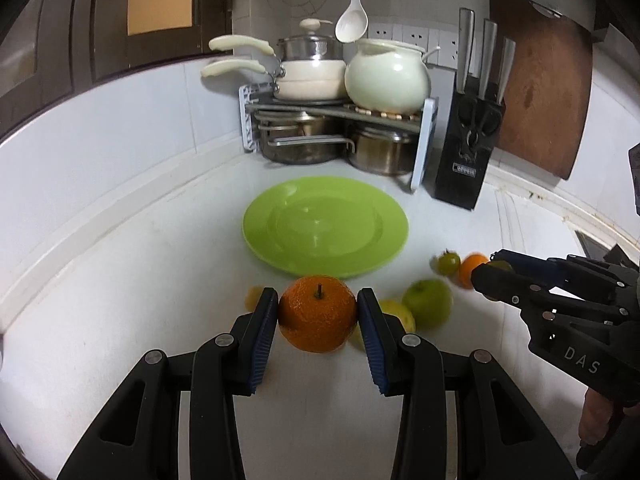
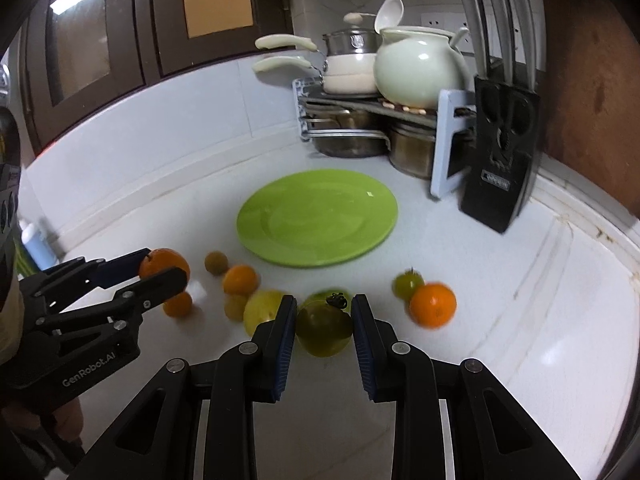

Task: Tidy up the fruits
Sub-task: 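Carry the orange in the left tool while the right tool carries the tomato toward the green plate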

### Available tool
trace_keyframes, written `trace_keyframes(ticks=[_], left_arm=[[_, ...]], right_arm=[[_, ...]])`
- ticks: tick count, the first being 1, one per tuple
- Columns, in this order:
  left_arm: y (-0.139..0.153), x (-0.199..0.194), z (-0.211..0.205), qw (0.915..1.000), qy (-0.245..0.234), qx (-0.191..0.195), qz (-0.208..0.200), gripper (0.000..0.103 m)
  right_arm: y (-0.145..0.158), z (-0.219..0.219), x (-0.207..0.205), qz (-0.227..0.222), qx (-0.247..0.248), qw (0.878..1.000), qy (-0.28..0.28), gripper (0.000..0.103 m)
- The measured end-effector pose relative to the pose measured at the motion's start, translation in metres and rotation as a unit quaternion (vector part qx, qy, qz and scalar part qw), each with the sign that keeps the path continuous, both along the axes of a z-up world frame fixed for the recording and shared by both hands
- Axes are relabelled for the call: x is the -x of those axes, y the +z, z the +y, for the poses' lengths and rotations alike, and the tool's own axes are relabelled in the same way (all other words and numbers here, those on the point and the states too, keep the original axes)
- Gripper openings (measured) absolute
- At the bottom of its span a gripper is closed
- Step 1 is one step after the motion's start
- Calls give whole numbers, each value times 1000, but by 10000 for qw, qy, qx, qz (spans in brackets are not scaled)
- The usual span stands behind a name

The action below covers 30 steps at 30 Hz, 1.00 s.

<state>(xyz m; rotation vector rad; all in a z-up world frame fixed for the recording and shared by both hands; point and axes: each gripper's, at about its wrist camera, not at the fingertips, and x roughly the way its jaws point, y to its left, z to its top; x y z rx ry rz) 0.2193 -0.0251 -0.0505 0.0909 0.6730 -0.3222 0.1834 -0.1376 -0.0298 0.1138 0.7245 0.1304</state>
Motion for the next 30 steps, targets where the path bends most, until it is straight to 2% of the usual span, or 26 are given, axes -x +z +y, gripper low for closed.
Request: trace_keyframes(ticks=[11, 18, 27, 30], left_arm=[[16, -42, -10, 10000, -61, -19, -74, 41], [12, -78, -13, 9999, -42, -124, 26, 41], [-17, -129, -16, 9976, -205, -92, 650, 41], [-29, -144, -19, 9957, -296, -223, 853, 41]], right_arm=[[13, -4, -51, -193, -43, 9991, 385, 29], [6, -5, -93, -42, -100, 9985, 541, 29], [-26, 9, -139, 458, 55, 9969, 641, 29], [-41, 11, -150, 716, 8, 9954, 629, 29]])
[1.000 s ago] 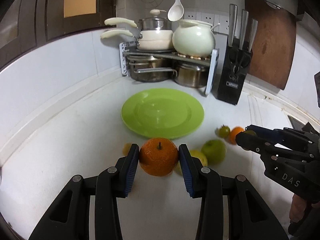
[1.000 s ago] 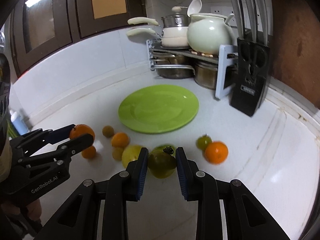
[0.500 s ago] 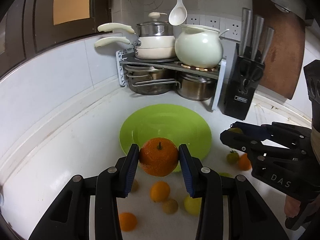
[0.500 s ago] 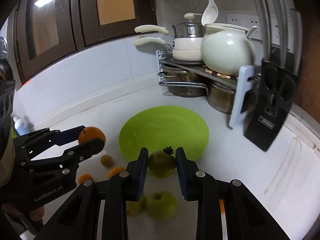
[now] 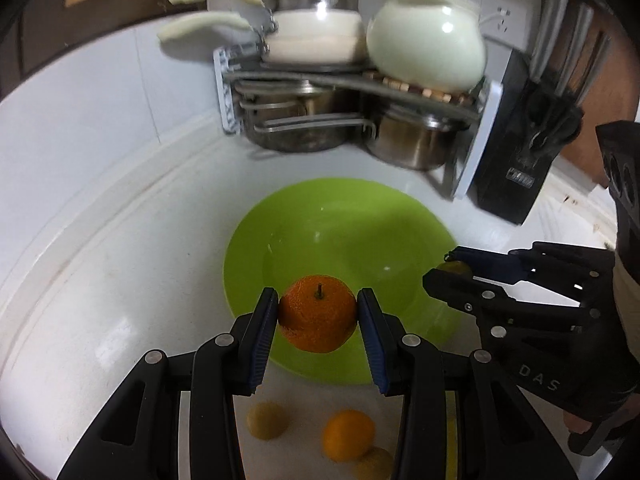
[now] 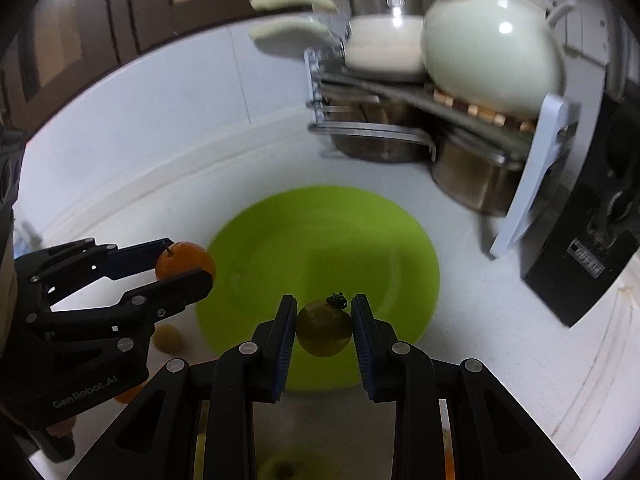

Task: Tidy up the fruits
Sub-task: 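Carry the orange in the left tool while the right tool carries the tomato toward the green plate, then lower both fruits onto the green plate and open both tools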

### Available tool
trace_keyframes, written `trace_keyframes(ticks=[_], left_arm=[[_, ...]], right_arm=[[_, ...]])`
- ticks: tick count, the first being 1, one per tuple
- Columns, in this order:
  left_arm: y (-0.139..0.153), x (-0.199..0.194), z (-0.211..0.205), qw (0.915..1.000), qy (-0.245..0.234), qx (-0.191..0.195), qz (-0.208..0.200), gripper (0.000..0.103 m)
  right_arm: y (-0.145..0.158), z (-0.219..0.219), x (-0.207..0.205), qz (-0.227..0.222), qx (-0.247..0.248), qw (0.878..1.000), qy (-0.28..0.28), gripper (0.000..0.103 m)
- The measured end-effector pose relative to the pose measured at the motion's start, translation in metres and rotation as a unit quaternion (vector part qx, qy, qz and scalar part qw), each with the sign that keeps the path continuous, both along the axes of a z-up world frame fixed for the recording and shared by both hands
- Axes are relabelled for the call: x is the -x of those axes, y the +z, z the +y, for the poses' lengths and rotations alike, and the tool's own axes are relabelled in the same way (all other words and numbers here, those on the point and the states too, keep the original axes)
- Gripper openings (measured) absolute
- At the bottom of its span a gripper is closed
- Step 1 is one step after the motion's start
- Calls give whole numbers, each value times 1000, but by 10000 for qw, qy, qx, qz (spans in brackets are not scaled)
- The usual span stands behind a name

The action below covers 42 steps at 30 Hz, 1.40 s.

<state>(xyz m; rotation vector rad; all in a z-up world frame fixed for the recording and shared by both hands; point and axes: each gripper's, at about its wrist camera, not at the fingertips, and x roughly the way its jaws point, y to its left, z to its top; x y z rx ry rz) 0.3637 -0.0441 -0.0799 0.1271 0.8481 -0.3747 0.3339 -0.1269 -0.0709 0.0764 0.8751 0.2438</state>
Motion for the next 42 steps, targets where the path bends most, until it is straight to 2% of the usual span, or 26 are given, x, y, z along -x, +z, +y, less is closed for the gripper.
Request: trace_keyframes(ticks=[5, 15, 17, 23, 30, 35, 42], left_arm=[[-15, -16, -3, 9994, -113, -104, 302, 41], [-27, -24, -5, 9986, -105, -191, 492, 41], [-25, -23, -3, 9988, -86, -146, 468, 45], [-9, -11, 2, 9996, 18, -187, 210, 56], [20, 15, 15, 9995, 180, -122, -223, 69], [42, 38, 30, 9983, 352, 12, -460, 78], [65, 75, 48, 9952, 553, -98, -805, 87]], right_arm=[[-12, 1, -13, 271, -8, 9996, -1, 29], [-14, 5, -25, 357, 98, 9993, 11, 29], [-14, 3, -24, 383, 29, 9993, -29, 30], [-7, 2, -15, 317, 44, 9994, -98, 30], [18, 1, 10, -61, 86, 9999, -137, 36], [39, 4, 29, -349, 70, 9992, -166, 45], [63, 13, 57, -717, 141, 9972, -133, 57]])
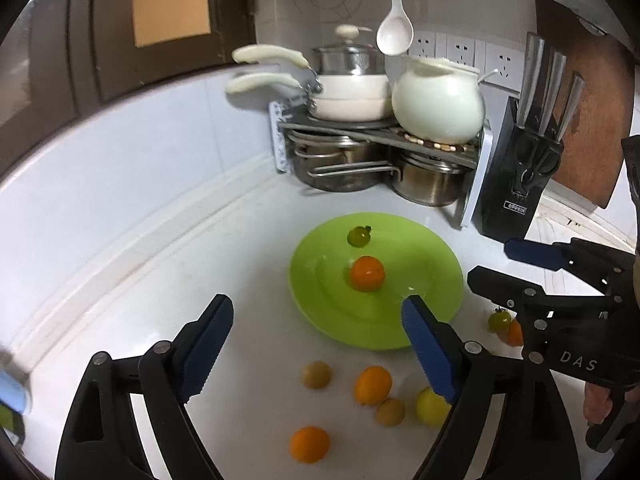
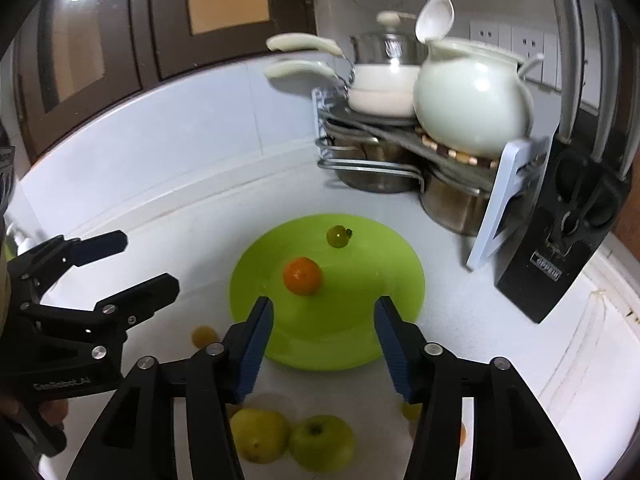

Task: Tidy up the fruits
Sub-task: 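Lower both fruits onto the green plate and open both tools, then withdraw both open tools from the plate toward the loose fruits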

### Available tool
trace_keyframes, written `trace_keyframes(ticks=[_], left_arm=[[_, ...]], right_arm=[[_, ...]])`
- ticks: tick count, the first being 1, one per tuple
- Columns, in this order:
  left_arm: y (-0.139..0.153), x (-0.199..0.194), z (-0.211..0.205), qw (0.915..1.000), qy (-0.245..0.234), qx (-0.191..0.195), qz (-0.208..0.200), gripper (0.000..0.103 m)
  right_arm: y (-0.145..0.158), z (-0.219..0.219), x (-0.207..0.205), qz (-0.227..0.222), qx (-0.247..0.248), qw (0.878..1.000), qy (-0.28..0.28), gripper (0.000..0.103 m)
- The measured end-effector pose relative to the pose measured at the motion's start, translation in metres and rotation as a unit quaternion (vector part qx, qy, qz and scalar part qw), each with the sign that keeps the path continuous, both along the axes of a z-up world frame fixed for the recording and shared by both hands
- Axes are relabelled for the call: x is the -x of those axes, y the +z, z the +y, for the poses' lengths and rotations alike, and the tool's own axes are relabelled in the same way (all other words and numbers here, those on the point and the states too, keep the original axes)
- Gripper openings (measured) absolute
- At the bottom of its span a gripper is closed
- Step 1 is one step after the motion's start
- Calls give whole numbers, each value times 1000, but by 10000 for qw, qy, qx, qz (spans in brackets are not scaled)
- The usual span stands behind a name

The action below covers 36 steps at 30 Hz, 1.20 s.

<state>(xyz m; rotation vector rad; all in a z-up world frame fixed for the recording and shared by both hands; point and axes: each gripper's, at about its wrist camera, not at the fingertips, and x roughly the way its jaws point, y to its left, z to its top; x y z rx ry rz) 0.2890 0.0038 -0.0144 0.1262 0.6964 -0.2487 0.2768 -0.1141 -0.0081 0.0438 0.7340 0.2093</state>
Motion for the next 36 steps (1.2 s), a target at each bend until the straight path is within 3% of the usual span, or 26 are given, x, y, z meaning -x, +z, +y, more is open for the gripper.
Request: trace_keyframes(ticks=[9, 18, 36], left_arm=[[12, 39, 27, 9994, 239, -24, -254, 90], [8, 75, 43, 9986, 410, 10, -320, 91], [-33, 99, 55, 9989, 220, -259, -330, 91]], right_arm=[[17, 17, 35, -322, 43, 9994, 87, 68], [21, 31, 76, -692, 189, 9974, 22, 70], [-16, 60, 101, -413, 1075, 9933, 82, 70]])
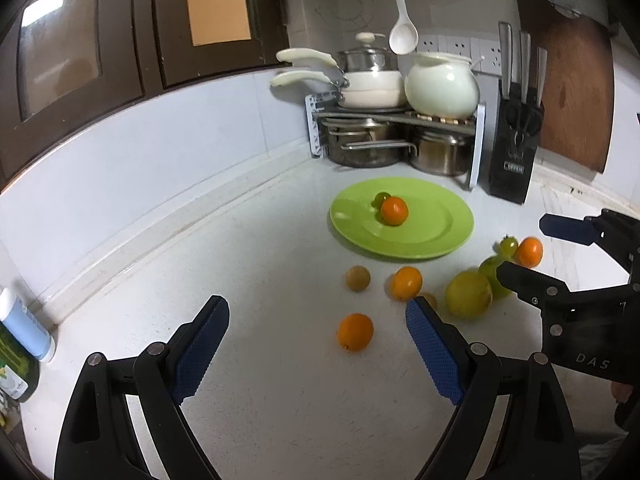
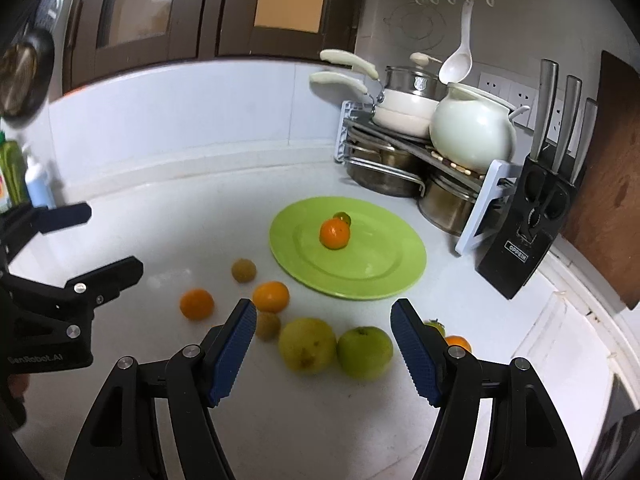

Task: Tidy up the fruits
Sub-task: 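Withdraw both open tools from the plate toward the loose fruits, then grasp another orange with the left tool while the right tool grasps the yellow-green pomelo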

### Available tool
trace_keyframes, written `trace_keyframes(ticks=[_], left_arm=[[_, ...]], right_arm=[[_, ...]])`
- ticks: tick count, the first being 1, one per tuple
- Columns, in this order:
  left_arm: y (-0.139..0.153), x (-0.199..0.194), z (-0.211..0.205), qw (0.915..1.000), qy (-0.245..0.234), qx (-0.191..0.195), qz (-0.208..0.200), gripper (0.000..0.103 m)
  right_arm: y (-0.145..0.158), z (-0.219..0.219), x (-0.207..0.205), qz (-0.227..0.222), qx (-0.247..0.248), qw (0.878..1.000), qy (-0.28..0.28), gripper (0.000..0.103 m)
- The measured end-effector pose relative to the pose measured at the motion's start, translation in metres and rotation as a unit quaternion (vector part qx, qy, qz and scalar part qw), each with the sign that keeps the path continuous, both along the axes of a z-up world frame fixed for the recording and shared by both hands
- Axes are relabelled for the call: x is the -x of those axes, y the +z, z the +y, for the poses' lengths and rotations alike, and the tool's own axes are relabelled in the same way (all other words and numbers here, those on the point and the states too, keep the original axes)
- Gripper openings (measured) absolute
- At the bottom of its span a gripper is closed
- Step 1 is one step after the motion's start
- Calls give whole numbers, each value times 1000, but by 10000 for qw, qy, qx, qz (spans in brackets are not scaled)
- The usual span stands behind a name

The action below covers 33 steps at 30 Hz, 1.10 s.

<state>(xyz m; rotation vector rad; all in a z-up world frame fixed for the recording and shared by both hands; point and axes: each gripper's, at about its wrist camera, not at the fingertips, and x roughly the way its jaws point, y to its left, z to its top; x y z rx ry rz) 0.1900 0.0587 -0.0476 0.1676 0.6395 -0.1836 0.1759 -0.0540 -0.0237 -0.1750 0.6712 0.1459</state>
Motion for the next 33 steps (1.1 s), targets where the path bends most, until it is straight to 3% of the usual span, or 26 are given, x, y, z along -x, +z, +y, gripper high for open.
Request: trace_keyframes(ticks=[10, 25, 33], left_arm=[[-35, -17, -9, 9989, -240, -169, 365, 85], [-65, -40, -28, 9957, -531, -237, 719, 60], [-75, -50, -30, 9946, -469, -107, 917, 53]], right_arm=[[-33, 21, -8, 214, 777, 9962, 340, 70], [-61, 32, -26, 320, 1524, 9855, 674, 65], [-70, 34, -34, 374, 1694, 9817, 779, 59]])
